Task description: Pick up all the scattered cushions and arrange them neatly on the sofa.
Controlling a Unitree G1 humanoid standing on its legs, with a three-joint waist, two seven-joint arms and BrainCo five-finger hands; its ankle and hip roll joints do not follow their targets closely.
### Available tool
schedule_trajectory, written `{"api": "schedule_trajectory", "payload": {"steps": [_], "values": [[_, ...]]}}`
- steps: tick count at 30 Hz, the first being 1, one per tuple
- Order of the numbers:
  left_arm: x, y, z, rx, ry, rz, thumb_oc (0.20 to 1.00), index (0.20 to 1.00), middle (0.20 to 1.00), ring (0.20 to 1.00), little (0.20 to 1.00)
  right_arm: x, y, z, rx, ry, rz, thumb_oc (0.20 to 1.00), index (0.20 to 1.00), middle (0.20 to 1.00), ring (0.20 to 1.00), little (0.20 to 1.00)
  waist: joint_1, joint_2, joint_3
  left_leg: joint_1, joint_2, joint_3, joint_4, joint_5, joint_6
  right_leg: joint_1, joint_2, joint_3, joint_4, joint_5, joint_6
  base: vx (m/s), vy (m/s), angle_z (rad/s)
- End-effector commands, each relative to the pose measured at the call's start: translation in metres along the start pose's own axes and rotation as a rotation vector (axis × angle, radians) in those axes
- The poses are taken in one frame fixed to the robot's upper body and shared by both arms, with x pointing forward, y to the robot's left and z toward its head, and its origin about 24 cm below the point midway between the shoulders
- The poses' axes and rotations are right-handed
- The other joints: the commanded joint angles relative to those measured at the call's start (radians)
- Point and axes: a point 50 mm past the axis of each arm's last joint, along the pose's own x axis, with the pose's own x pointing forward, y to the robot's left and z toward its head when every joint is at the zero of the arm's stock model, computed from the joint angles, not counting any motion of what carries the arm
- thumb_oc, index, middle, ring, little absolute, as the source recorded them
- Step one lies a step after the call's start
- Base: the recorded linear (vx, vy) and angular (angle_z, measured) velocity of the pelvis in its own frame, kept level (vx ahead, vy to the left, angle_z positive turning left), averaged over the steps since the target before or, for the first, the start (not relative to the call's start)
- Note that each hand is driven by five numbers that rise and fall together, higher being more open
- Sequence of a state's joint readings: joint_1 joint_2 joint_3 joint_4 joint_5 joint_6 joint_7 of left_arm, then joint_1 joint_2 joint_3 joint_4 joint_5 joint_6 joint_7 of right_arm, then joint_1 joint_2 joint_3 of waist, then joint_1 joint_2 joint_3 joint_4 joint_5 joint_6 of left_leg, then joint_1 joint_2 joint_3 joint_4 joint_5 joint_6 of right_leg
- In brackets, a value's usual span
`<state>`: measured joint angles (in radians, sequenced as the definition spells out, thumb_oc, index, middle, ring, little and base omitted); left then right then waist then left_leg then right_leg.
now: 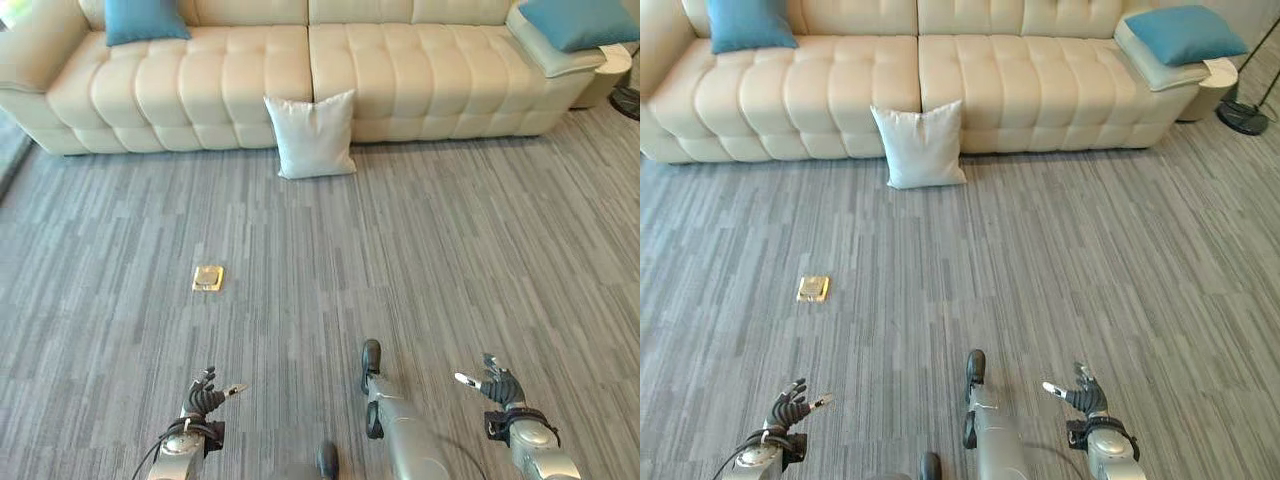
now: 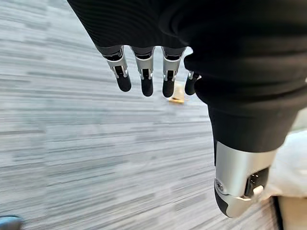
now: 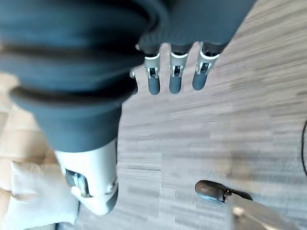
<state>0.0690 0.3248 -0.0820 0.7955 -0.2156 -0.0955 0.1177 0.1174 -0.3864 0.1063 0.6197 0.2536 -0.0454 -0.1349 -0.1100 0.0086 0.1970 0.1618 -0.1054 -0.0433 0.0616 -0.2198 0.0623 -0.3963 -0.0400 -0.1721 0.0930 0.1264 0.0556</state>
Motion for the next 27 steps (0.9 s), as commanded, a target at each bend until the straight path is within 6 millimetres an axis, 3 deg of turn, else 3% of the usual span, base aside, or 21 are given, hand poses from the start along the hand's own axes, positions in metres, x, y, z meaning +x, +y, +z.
{"api": "schedule_trajectory", "payload": {"steps": [1,2,3,5,6,8,9,10,11,13,14,16,19,21,23,25,26,27], "values": [[0.001,0.008,0.015,0.033,-0.080,-0.005,1.000,1.000,1.000,1.000,1.000,0.009,-0.017,0.039,-0.040,-0.157,-0.019,1.000,1.000,1.000,1.000,1.000,-0.010,0.040,0.005,0.043,0.152,0.028,0.169,0.192,-0.162,0.037,0.001,-0.008,0.072,-0.057,0.023,0.37,-0.291,0.57],[0.001,0.008,0.015,0.033,-0.080,-0.005,1.000,1.000,1.000,1.000,1.000,0.009,-0.017,0.039,-0.040,-0.157,-0.019,1.000,1.000,1.000,1.000,1.000,-0.013,0.036,0.002,0.039,0.148,0.025,0.167,0.195,-0.162,0.034,-0.004,-0.009,0.070,-0.055,0.024,0.56,-0.378,0.29],[0.001,0.005,0.014,0.046,-0.073,-0.027,1.000,1.000,1.000,1.000,1.000,0.008,-0.018,0.039,-0.043,-0.157,-0.009,1.000,1.000,1.000,1.000,1.000,-0.015,0.052,0.000,-0.003,0.194,0.066,0.271,0.297,-0.171,0.060,0.023,-0.005,0.098,-0.117,-0.015,0.40,-0.266,0.15],[0.001,0.004,0.014,0.047,-0.071,-0.034,1.000,1.000,1.000,1.000,1.000,0.009,-0.018,0.040,-0.040,-0.159,-0.007,1.000,1.000,1.000,1.000,1.000,-0.014,0.048,0.001,-0.039,0.206,0.089,0.332,0.327,-0.165,0.075,0.025,0.003,0.103,-0.135,-0.030,0.33,-0.225,-0.07],[0.001,0.002,0.013,0.047,-0.067,-0.039,1.000,1.000,1.000,1.000,1.000,0.009,-0.018,0.040,-0.038,-0.158,-0.009,1.000,1.000,1.000,1.000,1.000,-0.010,0.043,0.011,-0.086,0.216,0.113,0.433,0.348,-0.165,0.102,0.034,0.015,0.109,-0.158,-0.047,0.27,-0.193,-0.37],[0.002,-0.001,0.014,0.052,-0.069,-0.049,1.000,1.000,1.000,1.000,1.000,0.010,-0.023,0.041,-0.030,-0.156,-0.029,1.000,1.000,1.000,1.000,1.000,0.000,0.026,0.028,-0.170,0.257,0.187,0.523,0.324,-0.146,0.160,0.029,0.026,0.102,-0.191,-0.062,0.46,-0.294,-0.15],[0.002,-0.004,0.017,0.059,-0.077,-0.063,1.000,1.000,1.000,1.000,1.000,0.011,-0.023,0.042,-0.027,-0.154,-0.035,1.000,1.000,1.000,1.000,1.000,0.020,0.007,0.042,-0.270,0.233,0.228,0.526,0.245,-0.119,0.223,0.023,0.043,0.078,-0.208,-0.063,0.49,-0.236,0.10],[0.002,-0.005,0.017,0.063,-0.079,-0.069,1.000,1.000,1.000,1.000,1.000,0.012,-0.024,0.042,-0.023,-0.150,-0.041,1.000,1.000,1.000,1.000,1.000,0.033,-0.003,0.047,-0.332,0.219,0.242,0.515,0.217,-0.116,0.255,0.016,0.050,0.060,-0.211,-0.059,0.49,-0.140,0.18],[0.002,-0.006,0.016,0.074,-0.078,-0.074,1.000,1.000,1.000,1.000,1.000,0.012,-0.025,0.041,-0.021,-0.147,-0.049,1.000,1.000,1.000,1.000,1.000,0.049,-0.012,0.050,-0.403,0.199,0.258,0.458,0.189,-0.110,0.297,0.009,0.056,0.032,-0.214,-0.048,0.42,-0.065,-0.09],[0.000,-0.006,0.012,0.080,-0.068,-0.074,1.000,1.000,1.000,1.000,1.000,0.013,-0.023,0.040,-0.015,-0.140,-0.051,1.000,1.000,1.000,1.000,1.000,0.078,-0.014,0.049,-0.456,0.188,0.275,0.279,0.202,-0.116,0.362,0.007,0.061,-0.003,-0.222,-0.030,0.48,0.000,-0.39],[-0.001,-0.004,0.010,0.071,-0.066,-0.065,1.000,1.000,1.000,1.000,1.000,0.014,-0.023,0.039,-0.013,-0.135,-0.058,1.000,1.000,1.000,1.000,1.000,0.094,-0.009,0.048,-0.470,0.174,0.283,0.148,0.267,-0.134,0.409,0.019,0.064,-0.031,-0.229,-0.018,0.55,0.045,-0.53],[-0.003,-0.003,0.004,0.069,-0.047,-0.055,1.000,1.000,1.000,1.000,1.000,0.015,-0.020,0.037,-0.031,-0.124,-0.062,1.000,1.000,1.000,1.000,1.000,0.125,-0.002,0.029,-0.501,0.165,0.298,-0.026,0.318,-0.145,0.504,0.028,0.088,-0.071,-0.252,0.003,0.66,0.059,-0.49],[-0.005,0.000,0.000,0.074,-0.032,-0.038,1.000,1.000,1.000,1.000,1.000,0.015,-0.019,0.039,-0.042,-0.129,-0.059,1.000,1.000,1.000,1.000,1.000,0.146,-0.004,0.014,-0.547,0.170,0.315,-0.050,0.338,-0.146,0.574,0.019,0.121,-0.075,-0.276,0.016,0.62,0.117,-0.48],[-0.007,0.004,-0.006,0.082,-0.015,-0.035,1.000,1.000,1.000,1.000,1.000,0.013,-0.016,0.037,-0.055,-0.130,-0.036,1.000,1.000,1.000,1.000,1.000,0.162,0.005,-0.008,-0.503,0.166,0.284,-0.050,0.362,-0.129,0.612,0.007,0.144,-0.054,-0.299,0.025,0.67,0.194,-0.59],[-0.006,0.009,-0.003,0.095,-0.024,-0.022,1.000,1.000,1.000,1.000,1.000,0.012,-0.012,0.035,-0.058,-0.127,-0.027,1.000,1.000,1.000,1.000,1.000,0.166,-0.024,-0.021,-0.538,0.144,0.270,0.048,0.363,-0.115,0.599,-0.036,0.148,0.027,-0.232,0.049,0.54,0.172,-0.44],[-0.003,0.011,0.005,0.112,-0.047,-0.020,1.000,1.000,1.000,1.000,1.000,0.010,-0.008,0.034,-0.059,-0.130,-0.010,1.000,1.000,1.000,1.000,1.000,0.162,-0.047,-0.020,-0.520,0.115,0.267,0.098,0.303,-0.082,0.560,-0.067,0.176,0.129,-0.147,0.080,0.39,0.163,-0.27],[-0.003,0.011,0.005,0.112,-0.047,-0.020,1.000,1.000,1.000,1.000,1.000,0.010,-0.008,0.034,-0.059,-0.130,-0.010,1.000,1.000,1.000,1.000,1.000,0.163,-0.047,-0.021,-0.520,0.115,0.268,0.099,0.302,-0.082,0.559,-0.067,0.176,0.130,-0.147,0.080,0.45,0.199,-0.14],[-0.001,0.013,0.014,0.122,-0.074,-0.015,1.000,1.000,1.000,1.000,1.000,0.010,-0.003,0.034,-0.065,-0.132,0.008,1.000,1.000,1.000,1.000,1.000,0.159,-0.062,-0.020,-0.492,0.082,0.259,0.131,0.235,-0.041,0.499,-0.090,0.203,0.275,-0.008,0.096,0.44,0.187,-0.06]]}}
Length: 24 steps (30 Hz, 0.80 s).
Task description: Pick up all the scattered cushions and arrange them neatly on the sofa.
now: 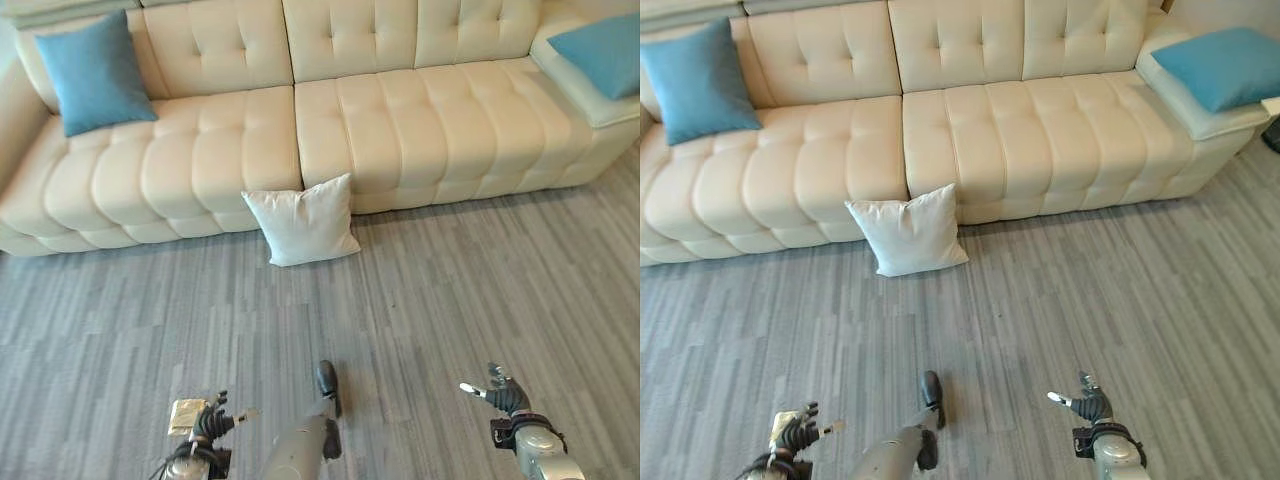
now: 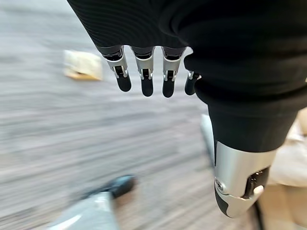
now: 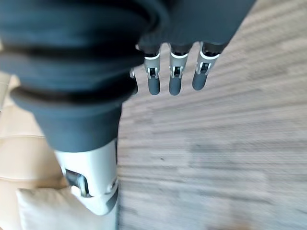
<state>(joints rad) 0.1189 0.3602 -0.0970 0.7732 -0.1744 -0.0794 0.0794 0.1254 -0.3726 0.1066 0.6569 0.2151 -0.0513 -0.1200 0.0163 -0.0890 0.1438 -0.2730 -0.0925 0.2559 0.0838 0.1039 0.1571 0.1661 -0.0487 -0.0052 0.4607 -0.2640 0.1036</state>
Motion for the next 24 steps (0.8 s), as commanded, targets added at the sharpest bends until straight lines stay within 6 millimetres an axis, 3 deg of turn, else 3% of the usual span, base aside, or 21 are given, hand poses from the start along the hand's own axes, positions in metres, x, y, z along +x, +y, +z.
{"api": "schedule_trajectory", "payload": {"steps": [1,2,4,5,6,7,8,9,10,12,13,14,16,17,18,22,24], "values": [[0.005,0.009,0.029,0.041,-0.117,0.029,1.000,1.000,1.000,1.000,1.000,0.011,-0.005,0.047,-0.038,-0.171,-0.002,1.000,1.000,1.000,1.000,1.000,0.027,0.041,0.041,-0.030,0.063,-0.047,0.109,-0.110,-0.118,-0.105,-0.082,0.051,0.006,0.447,0.051,0.59,0.247,0.17],[0.005,0.011,0.029,0.041,-0.116,0.041,1.000,1.000,1.000,1.000,1.000,0.012,-0.003,0.048,-0.037,-0.175,-0.001,1.000,1.000,1.000,1.000,1.000,0.023,0.051,0.047,0.001,0.063,-0.046,0.103,-0.130,-0.106,-0.139,-0.089,0.046,0.059,0.466,0.051,0.45,0.186,0.10],[0.007,0.011,0.030,0.038,-0.112,0.045,1.000,1.000,1.000,1.000,1.000,0.013,0.003,0.053,-0.035,-0.189,0.012,1.000,1.000,1.000,1.000,1.000,0.007,0.081,0.064,0.101,0.067,-0.058,0.062,-0.157,-0.094,-0.259,-0.084,0.005,0.132,0.397,0.014,0.47,0.183,0.14],[0.007,0.010,0.030,0.040,-0.109,0.044,1.000,1.000,1.000,1.000,1.000,0.013,0.004,0.053,-0.032,-0.190,0.017,1.000,1.000,1.000,1.000,1.000,-0.008,0.093,0.072,0.147,0.064,-0.069,0.038,-0.163,-0.097,-0.311,-0.066,-0.023,0.122,0.345,0.001,0.32,0.113,-0.11],[0.008,0.010,0.030,0.040,-0.109,0.044,1.000,1.000,1.000,1.000,1.000,0.013,0.004,0.053,-0.033,-0.190,0.016,1.000,1.000,1.000,1.000,1.000,-0.009,0.095,0.071,0.146,0.065,-0.070,0.036,-0.161,-0.097,-0.311,-0.064,-0.025,0.119,0.348,0.000,0.64,0.044,0.01],[0.008,0.008,0.030,0.046,-0.106,0.034,1.000,1.000,1.000,1.000,1.000,0.013,0.002,0.056,-0.022,-0.196,0.014,1.000,1.000,1.000,1.000,1.000,-0.055,0.106,0.099,0.256,0.055,-0.095,-0.006,-0.191,-0.112,-0.402,-0.031,-0.103,-0.021,0.250,-0.011,0.47,-0.006,0.19],[0.008,0.008,0.030,0.046,-0.106,0.034,1.000,1.000,1.000,1.000,1.000,0.013,0.002,0.056,-0.022,-0.196,0.015,1.000,1.000,1.000,1.000,1.000,-0.055,0.107,0.098,0.254,0.057,-0.096,-0.007,-0.189,-0.113,-0.401,-0.029,-0.105,-0.026,0.253,-0.012,0.78,-0.060,0.47],[0.008,0.005,0.027,0.044,-0.091,0.027,1.000,1.000,1.000,1.000,1.000,0.014,0.001,0.054,-0.023,-0.186,0.012,1.000,1.000,1.000,1.000,1.000,-0.082,0.100,0.109,0.325,0.036,-0.124,-0.033,-0.224,-0.124,-0.458,0.003,-0.113,-0.200,0.276,0.004,0.31,-0.058,0.48],[0.009,0.005,0.027,0.044,-0.092,0.027,1.000,1.000,1.000,1.000,1.000,0.014,0.002,0.054,-0.023,-0.186,0.012,1.000,1.000,1.000,1.000,1.000,-0.083,0.100,0.109,0.324,0.037,-0.125,-0.034,-0.222,-0.124,-0.456,0.003,-0.114,-0.206,0.280,0.003,0.48,-0.099,0.43],[0.009,0.006,0.024,0.071,-0.078,0.035,1.000,1.000,1.000,1.000,1.000,0.013,-0.002,0.048,-0.039,-0.164,-0.002,1.000,1.000,1.000,1.000,1.000,-0.111,0.095,0.108,0.407,0.027,-0.168,-0.064,-0.261,-0.139,-0.490,0.018,-0.094,-0.341,0.327,0.038,0.51,-0.150,0.60],[0.009,0.003,0.026,0.083,-0.090,0.020,1.000,1.000,1.000,1.000,1.000,0.012,-0.003,0.047,-0.038,-0.160,-0.002,1.000,1.000,1.000,1.000,1.000,-0.116,0.093,0.102,0.421,0.025,-0.178,-0.057,-0.270,-0.146,-0.467,0.019,-0.072,-0.358,0.327,0.034,0.64,-0.247,0.88],[0.008,-0.002,0.023,0.084,-0.089,-0.006,1.000,1.000,1.000,1.000,1.000,0.009,-0.006,0.038,-0.025,-0.140,0.000,1.000,1.000,1.000,1.000,1.000,-0.124,0.100,0.076,0.422,0.048,-0.170,-0.005,-0.251,-0.181,-0.427,0.020,-0.059,-0.356,0.341,0.010,0.42,-0.231,0.80],[0.008,-0.008,0.026,0.073,-0.102,-0.026,1.000,1.000,1.000,1.000,1.000,0.008,-0.014,0.037,-0.035,-0.140,-0.023,1.000,1.000,1.000,1.000,1.000,-0.130,0.097,0.081,0.310,0.082,-0.146,0.233,-0.167,-0.227,-0.387,0.005,-0.079,-0.354,0.330,-0.020,0.24,-0.196,0.84],[0.008,-0.008,0.026,0.073,-0.102,-0.026,1.000,1.000,1.000,1.000,1.000,0.008,-0.014,0.037,-0.035,-0.140,-0.023,1.000,1.000,1.000,1.000,1.000,-0.130,0.097,0.080,0.309,0.081,-0.146,0.233,-0.167,-0.227,-0.387,0.005,-0.079,-0.354,0.330,-0.020,0.17,-0.167,0.79],[0.009,-0.012,0.028,0.076,-0.107,-0.045,1.000,1.000,1.000,1.000,1.000,0.009,-0.017,0.037,-0.034,-0.136,-0.032,1.000,1.000,1.000,1.000,1.000,-0.123,0.087,0.088,0.237,0.118,-0.112,0.340,-0.129,-0.226,-0.347,0.002,-0.081,-0.355,0.297,-0.049,0.11,-0.092,0.56],[0.010,-0.017,0.031,0.088,-0.111,-0.063,1.000,1.000,1.000,1.000,1.000,0.010,-0.023,0.037,-0.038,-0.129,-0.055,1.000,1.000,1.000,1.000,1.000,-0.103,0.073,0.092,0.160,0.161,-0.065,0.325,-0.150,-0.206,-0.294,-0.010,-0.082,-0.364,0.267,-0.059,0.22,-0.054,-0.07],[0.010,-0.017,0.034,0.099,-0.125,-0.062,1.000,1.000,1.000,1.000,1.000,0.009,-0.031,0.039,-0.040,-0.134,-0.084,1.000,1.000,1.000,1.000,1.000,-0.096,0.069,0.090,0.147,0.203,-0.069,0.195,-0.127,-0.220,-0.268,-0.016,-0.084,-0.366,0.247,-0.055,0.16,0.050,-0.10]]}}
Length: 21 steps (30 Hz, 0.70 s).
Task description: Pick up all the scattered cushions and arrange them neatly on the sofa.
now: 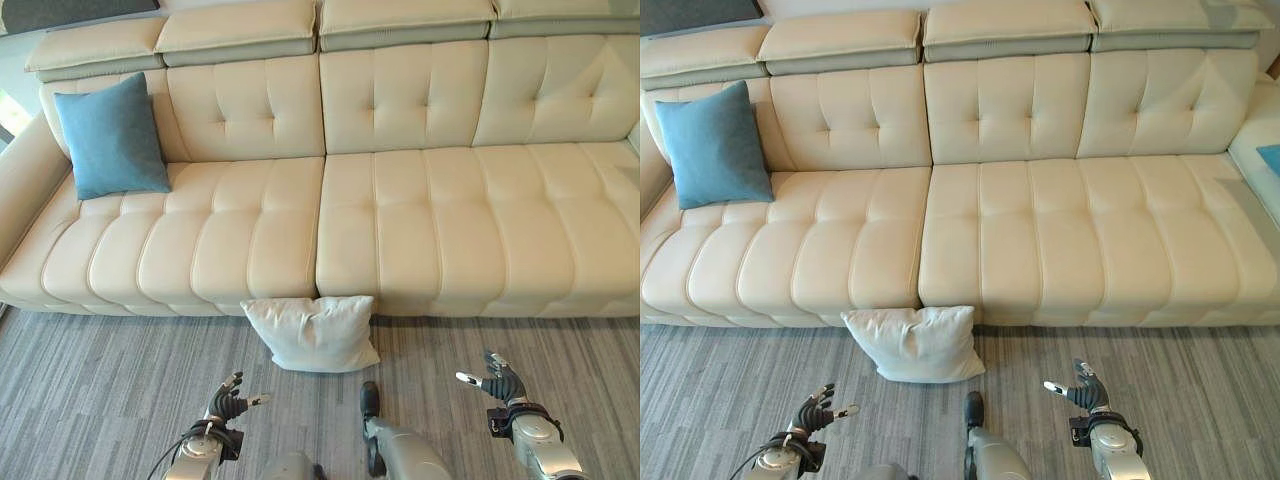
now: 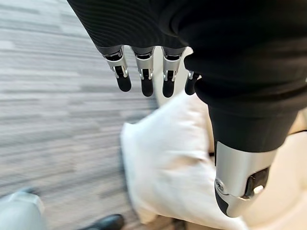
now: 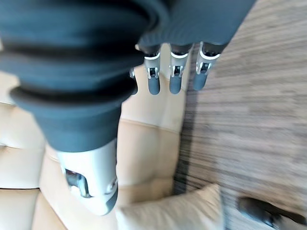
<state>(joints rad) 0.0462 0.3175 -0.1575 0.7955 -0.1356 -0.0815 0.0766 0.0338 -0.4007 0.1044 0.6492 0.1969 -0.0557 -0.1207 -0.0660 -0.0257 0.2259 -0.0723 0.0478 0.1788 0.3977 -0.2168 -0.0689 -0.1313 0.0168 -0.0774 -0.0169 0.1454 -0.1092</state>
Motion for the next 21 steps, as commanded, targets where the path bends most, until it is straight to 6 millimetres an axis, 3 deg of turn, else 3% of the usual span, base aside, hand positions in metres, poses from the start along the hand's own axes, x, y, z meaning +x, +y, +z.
{"api": "schedule_trajectory", "payload": {"steps": [1,2,6,9,15,21], "values": [[0.001,0.011,0.014,0.057,-0.072,0.016,1.000,1.000,1.000,1.000,1.000,-0.004,-0.026,0.001,-0.015,-0.024,-0.073,1.000,1.000,1.000,1.000,1.000,-0.015,0.005,0.009,-0.051,0.062,0.008,-0.122,0.195,0.006,0.030,-0.083,-0.013,0.112,-0.163,0.158,0.12,0.086,-0.14],[0.001,0.013,0.014,0.054,-0.071,0.026,1.000,1.000,1.000,1.000,1.000,-0.004,-0.029,0.000,-0.026,-0.014,-0.091,1.000,1.000,1.000,1.000,1.000,-0.010,0.009,0.010,-0.072,0.100,0.001,-0.174,0.243,-0.016,0.045,-0.085,-0.012,0.118,-0.181,0.158,0.07,0.062,-0.11],[0.000,0.015,0.012,0.058,-0.061,0.027,1.000,1.000,1.000,1.000,1.000,-0.006,-0.031,-0.005,-0.030,0.002,-0.096,1.000,1.000,1.000,1.000,1.000,-0.020,0.026,-0.008,0.017,0.118,0.014,-0.283,0.238,-0.033,0.053,-0.083,-0.010,0.128,-0.186,0.175,0.10,0.171,-0.41],[0.001,0.016,0.015,0.079,-0.074,0.023,1.000,1.000,1.000,1.000,1.000,-0.004,-0.033,0.001,-0.042,-0.018,-0.102,1.000,1.000,1.000,1.000,1.000,-0.024,0.037,-0.020,0.043,0.093,0.007,-0.289,0.210,-0.033,0.064,-0.101,0.003,0.111,-0.170,0.190,0.05,0.200,-0.08],[0.002,0.033,0.023,0.070,-0.096,0.081,1.000,1.000,1.000,1.000,1.000,0.000,-0.028,0.011,-0.090,-0.040,-0.073,1.000,1.000,1.000,1.000,1.000,-0.014,0.035,-0.018,0.047,0.045,0.024,-0.246,0.136,0.004,0.050,-0.158,0.039,0.139,-0.153,0.220,0.00,0.201,-0.13],[0.007,0.057,0.048,0.052,-0.169,0.168,1.000,1.000,1.000,1.000,1.000,0.012,-0.022,0.034,-0.101,-0.095,-0.080,1.000,1.000,1.000,1.000,1.000,0.006,0.023,0.032,-0.079,0.011,0.006,-0.138,0.101,0.022,-0.031,-0.204,0.053,0.170,-0.136,0.233,-0.09,0.119,0.02]]}}
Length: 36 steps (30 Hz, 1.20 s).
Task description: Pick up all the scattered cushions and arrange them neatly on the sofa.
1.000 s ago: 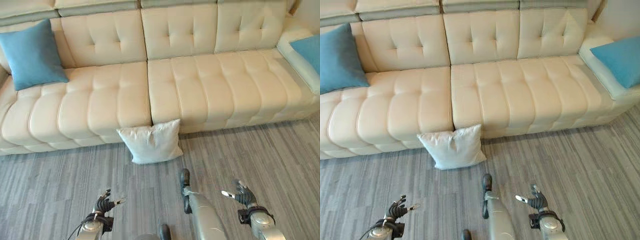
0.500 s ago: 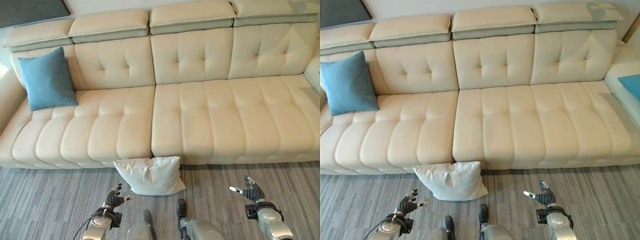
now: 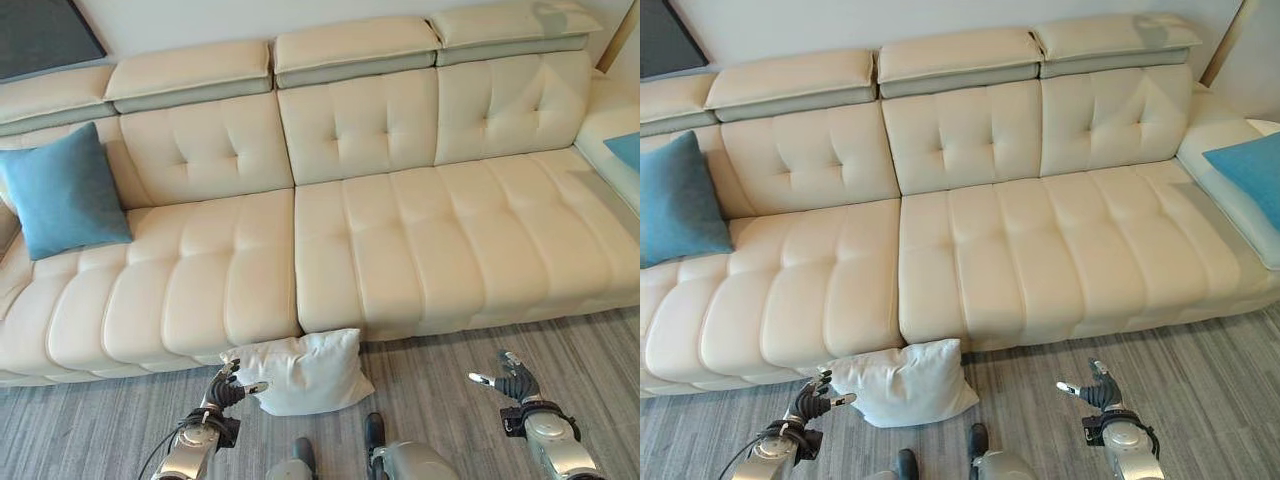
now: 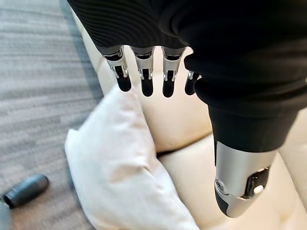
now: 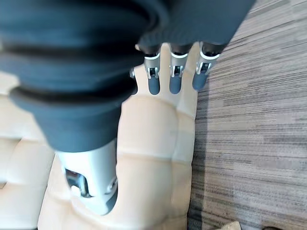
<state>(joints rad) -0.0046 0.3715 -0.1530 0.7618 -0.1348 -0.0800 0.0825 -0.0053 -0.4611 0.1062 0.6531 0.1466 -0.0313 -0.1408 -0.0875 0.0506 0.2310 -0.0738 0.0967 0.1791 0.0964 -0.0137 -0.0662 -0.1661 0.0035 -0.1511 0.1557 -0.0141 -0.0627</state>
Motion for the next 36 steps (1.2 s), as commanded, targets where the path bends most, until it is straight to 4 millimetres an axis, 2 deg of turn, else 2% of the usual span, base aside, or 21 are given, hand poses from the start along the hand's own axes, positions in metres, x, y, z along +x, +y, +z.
{"api": "schedule_trajectory", "payload": {"steps": [1,3,4,5,8,9,10,12,13,15,17,22,24,26,28,30,31,32,34,35,36], "values": [[0.004,0.042,0.025,0.018,-0.100,0.142,1.000,1.000,1.000,1.000,1.000,0.008,-0.003,0.025,0.000,-0.082,-0.033,1.000,1.000,1.000,1.000,1.000,0.032,-0.055,0.038,-0.104,-0.042,0.005,0.181,-0.107,0.022,-0.014,-0.194,0.130,0.003,0.027,0.185,-0.15,0.073,0.07],[0.007,0.050,0.037,0.005,-0.138,0.178,1.000,1.000,1.000,1.000,1.000,0.015,-0.002,0.042,-0.010,-0.129,-0.040,1.000,1.000,1.000,1.000,1.000,0.042,-0.055,0.065,-0.156,-0.045,0.001,0.218,-0.118,0.024,-0.064,-0.198,0.136,0.027,0.031,0.184,-0.17,0.069,0.09],[0.010,0.058,0.050,-0.015,-0.179,0.216,1.000,1.000,1.000,1.000,1.000,0.020,-0.002,0.060,-0.012,-0.176,-0.053,1.000,1.000,1.000,1.000,1.000,0.051,-0.055,0.091,-0.214,-0.046,-0.001,0.248,-0.122,0.024,-0.118,-0.206,0.139,0.048,0.035,0.184,-0.15,0.051,0.15],[0.010,0.058,0.050,-0.015,-0.179,0.216,1.000,1.000,1.000,1.000,1.000,0.021,-0.002,0.060,-0.012,-0.177,-0.053,1.000,1.000,1.000,1.000,1.000,0.051,-0.055,0.090,-0.216,-0.046,-0.001,0.249,-0.122,0.024,-0.120,-0.206,0.139,0.049,0.035,0.184,-0.13,0.045,0.18],[0.015,0.067,0.068,-0.056,-0.224,0.265,1.000,1.000,1.000,1.000,1.000,0.030,-0.004,0.088,-0.008,-0.237,-0.081,1.000,1.000,1.000,1.000,1.000,0.061,-0.054,0.122,-0.312,-0.044,-0.002,0.299,-0.130,0.029,-0.217,-0.216,0.150,0.094,0.033,0.182,-0.08,0.024,0.24],[0.019,0.071,0.084,-0.086,-0.265,0.289,1.000,1.000,1.000,1.000,1.000,0.036,-0.010,0.108,-0.005,-0.279,-0.113,1.000,1.000,1.000,1.000,1.000,0.066,-0.048,0.151,-0.375,-0.039,-0.014,0.352,-0.166,0.025,-0.280,-0.213,0.157,0.146,0.001,0.184,-0.01,0.011,0.12],[0.019,0.071,0.085,-0.087,-0.266,0.289,1.000,1.000,1.000,1.000,1.000,0.036,-0.010,0.109,-0.004,-0.280,-0.114,1.000,1.000,1.000,1.000,1.000,0.066,-0.048,0.150,-0.379,-0.038,-0.014,0.355,-0.167,0.025,-0.284,-0.213,0.157,0.148,0.000,0.184,-0.03,-0.007,0.06],[0.023,0.075,0.107,-0.128,-0.319,0.307,1.000,1.000,1.000,1.000,1.000,0.041,-0.015,0.131,0.005,-0.320,-0.145,1.000,1.000,1.000,1.000,1.000,0.064,-0.046,0.174,-0.469,-0.034,-0.016,0.405,-0.171,0.026,-0.373,-0.214,0.163,0.198,-0.009,0.179,-0.12,-0.018,0.12],[0.026,0.080,0.127,-0.174,-0.362,0.325,1.000,1.000,1.000,1.000,1.000,0.044,-0.018,0.152,0.032,-0.353,-0.169,1.000,1.000,1.000,1.000,1.000,0.060,-0.044,0.185,-0.576,-0.026,-0.027,0.465,-0.177,0.026,-0.476,-0.211,0.169,0.253,-0.017,0.174,-0.14,-0.022,0.19],[0.027,0.084,0.138,-0.195,-0.387,0.340,1.000,1.000,1.000,1.000,1.000,0.046,-0.020,0.163,0.037,-0.370,-0.179,1.000,1.000,1.000,1.000,1.000,0.056,-0.044,0.185,-0.637,-0.021,-0.030,0.499,-0.184,0.029,-0.539,-0.207,0.178,0.293,-0.027,0.169,-0.08,-0.018,0.11],[0.028,0.089,0.162,-0.227,-0.439,0.346,1.000,1.000,1.000,1.000,1.000,0.047,-0.023,0.186,0.065,-0.407,-0.203,1.000,1.000,1.000,1.000,1.000,0.050,-0.044,0.195,-0.757,-0.011,-0.041,0.580,-0.197,0.031,-0.660,-0.201,0.192,0.371,-0.046,0.160,-0.04,-0.030,0.05],[0.017,0.110,0.237,-0.219,-0.615,0.390,1.000,1.000,1.000,1.000,1.000,0.044,-0.033,0.249,0.169,-0.507,-0.240,1.000,1.000,1.000,1.000,1.000,0.048,-0.042,0.169,-1.083,-0.011,-0.090,0.781,-0.246,0.038,-0.976,-0.188,0.221,0.592,-0.115,0.134,0.02,-0.049,0.04],[0.015,0.112,0.250,-0.216,-0.640,0.399,1.000,1.000,1.000,1.000,1.000,0.042,-0.035,0.259,0.192,-0.527,-0.243,1.000,1.000,1.000,1.000,1.000,0.047,-0.041,0.166,-1.132,-0.017,-0.098,0.817,-0.254,0.039,-1.024,-0.188,0.223,0.632,-0.127,0.131,0.05,-0.022,0.12],[0.007,0.108,0.287,-0.130,-0.713,0.397,1.000,1.000,1.000,1.000,1.000,0.033,-0.022,0.294,0.207,-0.609,-0.207,1.000,1.000,1.000,1.000,1.000,0.050,-0.036,0.173,-1.216,-0.027,-0.105,0.867,-0.264,0.052,-1.114,-0.181,0.241,0.696,-0.143,0.123,0.04,0.009,0.10],[0.007,0.103,0.296,-0.109,-0.725,0.382,1.000,1.000,1.000,1.000,1.000,0.030,-0.013,0.304,0.208,-0.631,-0.185,1.000,1.000,1.000,1.000,1.000,0.053,-0.036,0.173,-1.237,-0.030,-0.106,0.878,-0.267,0.056,-1.137,-0.179,0.245,0.710,-0.150,0.120,0.03,0.009,0.06],[0.003,0.082,0.324,-0.042,-0.771,0.331,1.000,1.000,1.000,1.000,1.000,0.015,0.015,0.337,0.216,-0.721,-0.102,1.000,1.000,1.000,1.000,1.000,0.061,-0.030,0.173,-1.278,-0.047,-0.108,0.890,-0.266,0.065,-1.185,-0.177,0.247,0.739,-0.152,0.118,0.01,0.000,0.02],[0.003,0.082,0.325,-0.042,-0.772,0.331,1.000,1.000,1.000,1.000,1.000,0.015,0.015,0.338,0.218,-0.722,-0.103,1.000,1.000,1.000,1.000,1.000,0.061,-0.030,0.173,-1.280,-0.047,-0.108,0.890,-0.266,0.065,-1.187,-0.178,0.247,0.740,-0.153,0.118,0.00,0.000,0.00],[0.003,0.074,0.331,-0.024,-0.774,0.315,1.000,1.000,1.000,1.000,1.000,0.010,0.024,0.346,0.242,-0.737,-0.077,1.000,1.000,1.000,1.000,1.000,0.063,-0.028,0.170,-1.291,-0.053,-0.110,0.892,-0.263,0.066,-1.197,-0.177,0.249,0.745,-0.152,0.118,0.01,-0.005,0.04],[0.003,0.042,0.347,-0.011,-0.793,0.248,1.000,1.000,1.000,1.000,1.000,-0.008,0.062,0.366,0.320,-0.786,0.042,1.000,1.000,1.000,1.000,1.000,0.070,-0.020,0.165,-1.306,-0.063,-0.115,0.886,-0.254,0.069,-1.213,-0.181,0.248,0.750,-0.148,0.119,0.01,-0.004,0.04],[0.003,0.042,0.348,-0.010,-0.793,0.248,1.000,1.000,1.000,1.000,1.000,-0.008,0.062,0.366,0.321,-0.786,0.041,1.000,1.000,1.000,1.000,1.000,0.070,-0.020,0.165,-1.307,-0.063,-0.115,0.886,-0.254,0.069,-1.214,-0.182,0.247,0.750,-0.148,0.119,0.00,-0.013,0.05],[0.000,0.030,0.354,-0.009,-0.816,0.223,1.000,1.000,1.000,1.000,1.000,-0.015,0.074,0.373,0.330,-0.807,0.081,0.793,0.793,0.793,0.793,0.793,0.073,-0.017,0.162,-1.310,-0.069,-0.115,0.883,-0.250,0.068,-1.217,-0.182,0.247,0.748,-0.146,0.119,-0.01,-0.026,0.08]]}}
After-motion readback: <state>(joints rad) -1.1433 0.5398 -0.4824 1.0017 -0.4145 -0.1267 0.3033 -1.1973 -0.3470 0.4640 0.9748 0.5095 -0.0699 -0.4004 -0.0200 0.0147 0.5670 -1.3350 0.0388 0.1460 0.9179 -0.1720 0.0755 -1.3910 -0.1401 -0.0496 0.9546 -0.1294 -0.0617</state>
